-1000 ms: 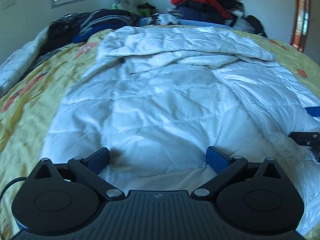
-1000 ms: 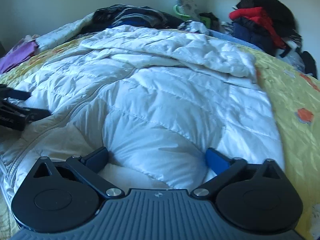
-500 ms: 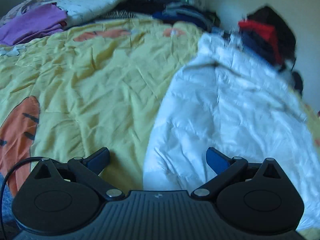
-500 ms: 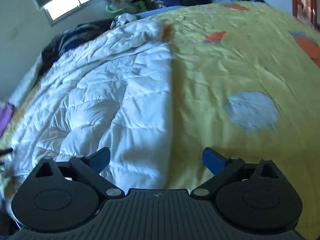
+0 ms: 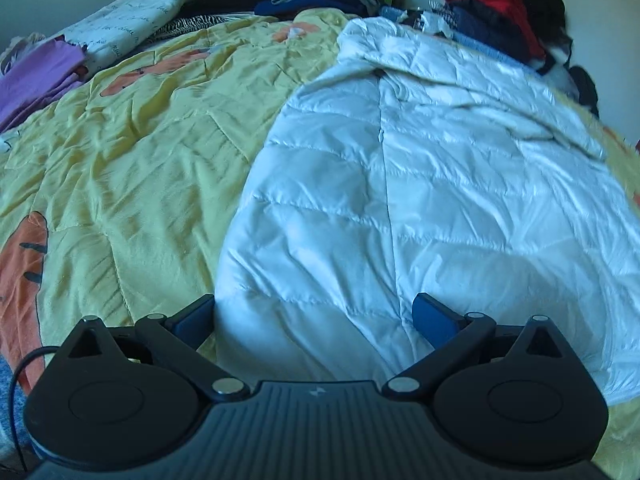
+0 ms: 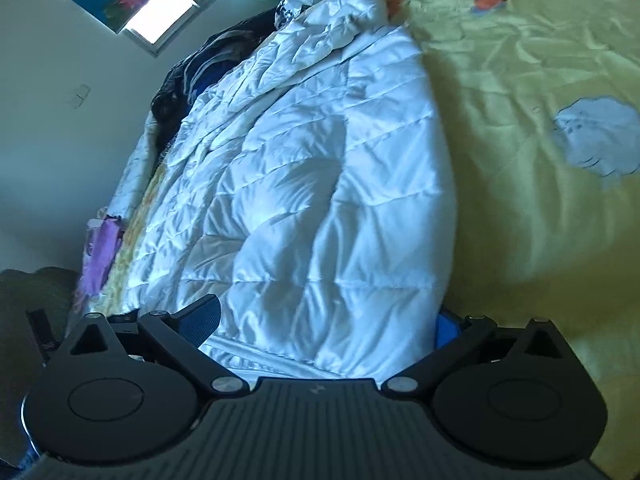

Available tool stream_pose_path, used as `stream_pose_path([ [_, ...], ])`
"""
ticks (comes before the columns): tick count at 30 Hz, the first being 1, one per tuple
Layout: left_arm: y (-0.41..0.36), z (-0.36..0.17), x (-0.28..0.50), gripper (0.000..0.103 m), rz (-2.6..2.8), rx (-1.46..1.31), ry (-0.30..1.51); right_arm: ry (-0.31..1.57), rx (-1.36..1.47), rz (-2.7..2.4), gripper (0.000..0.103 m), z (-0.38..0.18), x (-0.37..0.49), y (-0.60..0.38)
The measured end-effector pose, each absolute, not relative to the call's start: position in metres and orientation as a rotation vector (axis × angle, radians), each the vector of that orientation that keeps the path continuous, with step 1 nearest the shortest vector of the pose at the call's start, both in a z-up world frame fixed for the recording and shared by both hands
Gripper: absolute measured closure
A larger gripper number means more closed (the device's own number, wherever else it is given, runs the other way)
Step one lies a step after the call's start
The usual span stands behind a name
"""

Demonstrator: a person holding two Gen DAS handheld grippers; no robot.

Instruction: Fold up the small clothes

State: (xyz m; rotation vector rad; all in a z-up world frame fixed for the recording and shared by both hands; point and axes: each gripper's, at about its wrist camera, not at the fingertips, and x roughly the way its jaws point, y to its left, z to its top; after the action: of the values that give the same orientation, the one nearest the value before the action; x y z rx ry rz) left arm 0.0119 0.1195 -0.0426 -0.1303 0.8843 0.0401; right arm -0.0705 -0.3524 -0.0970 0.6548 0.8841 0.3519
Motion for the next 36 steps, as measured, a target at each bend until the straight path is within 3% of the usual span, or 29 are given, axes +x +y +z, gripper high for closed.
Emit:
stream_pose_path([
  [6, 0.119, -0.041, 0.009, 0.0, 0.037, -0.141, 0.9, 0.865, 0.814, 0.361, 0.018, -0.108, -0.077, -0.374],
  [11, 0.122, -0.036, 0.005, 0.0, -0.027, -0.234, 0.921, 0.867, 0.918, 0.395, 0.018, -0.116, -0.085, -0.383],
  [24, 0.171, -0.04, 0.0, 0.0, -0.138, -0.727, 0.924, 0.809, 0.839, 0.43, 0.01, -0.115, -0.091, -0.367],
  [29, 0.181, -0.041, -0.011, 0.029, -0.122, -0.761, 0.925, 0.8, 0.914, 0.418, 0.008, -0.118, -0.1, -0.373],
  [30, 0.184, -0.043, -0.014, 0.04, -0.124, -0.778, 0.928, 0.798, 0.937, 0.418, 0.008, -0.119, -0.1, -0.374],
  [32, 0.188, -0.047, -0.02, 0.046, -0.116, -0.792, 0.93, 0.795, 0.997, 0.415, 0.013, -0.122, -0.103, -0.377],
  [34, 0.193, -0.051, -0.023, 0.062, -0.105, -0.804, 0.927, 0.785, 1.06, 0.421, 0.014, -0.126, -0.107, -0.379],
  [36, 0.2, -0.055, -0.023, 0.062, -0.111, -0.855, 0.926, 0.773, 1.122, 0.425, 0.015, -0.13, -0.11, -0.383],
])
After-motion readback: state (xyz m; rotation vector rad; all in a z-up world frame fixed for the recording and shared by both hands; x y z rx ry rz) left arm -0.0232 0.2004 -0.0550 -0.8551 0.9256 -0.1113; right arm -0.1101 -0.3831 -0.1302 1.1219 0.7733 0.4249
